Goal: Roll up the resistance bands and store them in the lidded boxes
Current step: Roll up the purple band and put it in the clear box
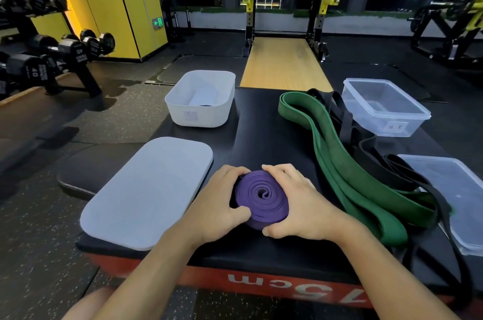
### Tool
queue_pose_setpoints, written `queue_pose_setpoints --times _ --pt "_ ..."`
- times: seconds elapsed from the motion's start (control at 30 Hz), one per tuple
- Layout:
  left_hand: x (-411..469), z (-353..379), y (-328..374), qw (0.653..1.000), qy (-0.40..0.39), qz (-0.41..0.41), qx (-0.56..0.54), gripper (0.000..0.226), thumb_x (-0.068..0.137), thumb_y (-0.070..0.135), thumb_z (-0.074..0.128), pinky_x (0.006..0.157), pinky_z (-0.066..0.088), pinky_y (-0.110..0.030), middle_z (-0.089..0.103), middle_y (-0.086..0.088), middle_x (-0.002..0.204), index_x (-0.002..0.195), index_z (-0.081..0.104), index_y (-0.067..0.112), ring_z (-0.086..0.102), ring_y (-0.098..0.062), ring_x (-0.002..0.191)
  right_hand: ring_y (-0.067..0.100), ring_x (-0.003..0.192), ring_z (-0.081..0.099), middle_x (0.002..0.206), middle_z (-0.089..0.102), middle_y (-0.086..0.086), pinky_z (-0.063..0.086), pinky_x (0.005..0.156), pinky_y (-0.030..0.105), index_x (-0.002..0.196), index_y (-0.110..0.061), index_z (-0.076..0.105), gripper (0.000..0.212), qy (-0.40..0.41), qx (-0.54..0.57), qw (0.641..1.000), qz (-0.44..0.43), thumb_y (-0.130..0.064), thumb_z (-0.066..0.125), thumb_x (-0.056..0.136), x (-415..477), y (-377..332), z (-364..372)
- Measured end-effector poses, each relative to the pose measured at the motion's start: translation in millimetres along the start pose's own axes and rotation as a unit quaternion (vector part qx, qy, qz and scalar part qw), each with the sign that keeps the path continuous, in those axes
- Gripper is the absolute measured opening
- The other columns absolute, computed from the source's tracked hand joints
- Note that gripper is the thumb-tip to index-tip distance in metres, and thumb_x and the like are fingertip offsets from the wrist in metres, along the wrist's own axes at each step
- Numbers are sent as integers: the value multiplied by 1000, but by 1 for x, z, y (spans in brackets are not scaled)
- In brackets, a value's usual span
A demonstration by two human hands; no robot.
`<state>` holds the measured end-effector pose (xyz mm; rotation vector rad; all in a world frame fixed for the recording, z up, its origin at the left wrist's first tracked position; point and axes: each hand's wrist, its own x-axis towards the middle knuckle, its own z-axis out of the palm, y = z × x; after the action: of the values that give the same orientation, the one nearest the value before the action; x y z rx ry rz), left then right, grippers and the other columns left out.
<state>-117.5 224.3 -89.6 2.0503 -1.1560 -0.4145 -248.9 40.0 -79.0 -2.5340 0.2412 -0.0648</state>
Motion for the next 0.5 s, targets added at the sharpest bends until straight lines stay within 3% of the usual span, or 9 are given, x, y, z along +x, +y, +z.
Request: queue_pose_setpoints --times 0.07,0.2,0.37,0.5 --pt "0 1 -1 1000 11 5 3 71 65 49 57 100 46 -24 47 26 123 135 50 36 49 -3 120 4 139 28 147 23 -29 25 119 33 160 -38 16 123 9 -5 1000 -6 -58 83 59 -3 0 2" --pt "0 1 0 1000 13 14 1 73 66 49 58 101 46 -28 47 25 120 137 52 34 50 -5 120 -2 138 28 147 25 -30 25 120 33 160 -37 17 118 31 -10 999 -12 -55 78 60 -7 -3 5" --pt "-3 -5 0 999 -29 31 2 84 68 46 62 102 42 -17 42 23 123 149 43 32 51 -2 121 -4 137 28 148 26 -31 25 120 32 160 -37 17 120 26 5 1000 -4 -50 82 61 -7 -3 3" --pt "-5 -4 0 999 -31 30 9 83 70 46 74 103 42 -19 40 25 123 147 43 38 51 1 121 -3 144 24 151 22 -36 24 123 33 160 -41 15 119 -4 28 1000 3 -44 79 59 -11 1 -4"
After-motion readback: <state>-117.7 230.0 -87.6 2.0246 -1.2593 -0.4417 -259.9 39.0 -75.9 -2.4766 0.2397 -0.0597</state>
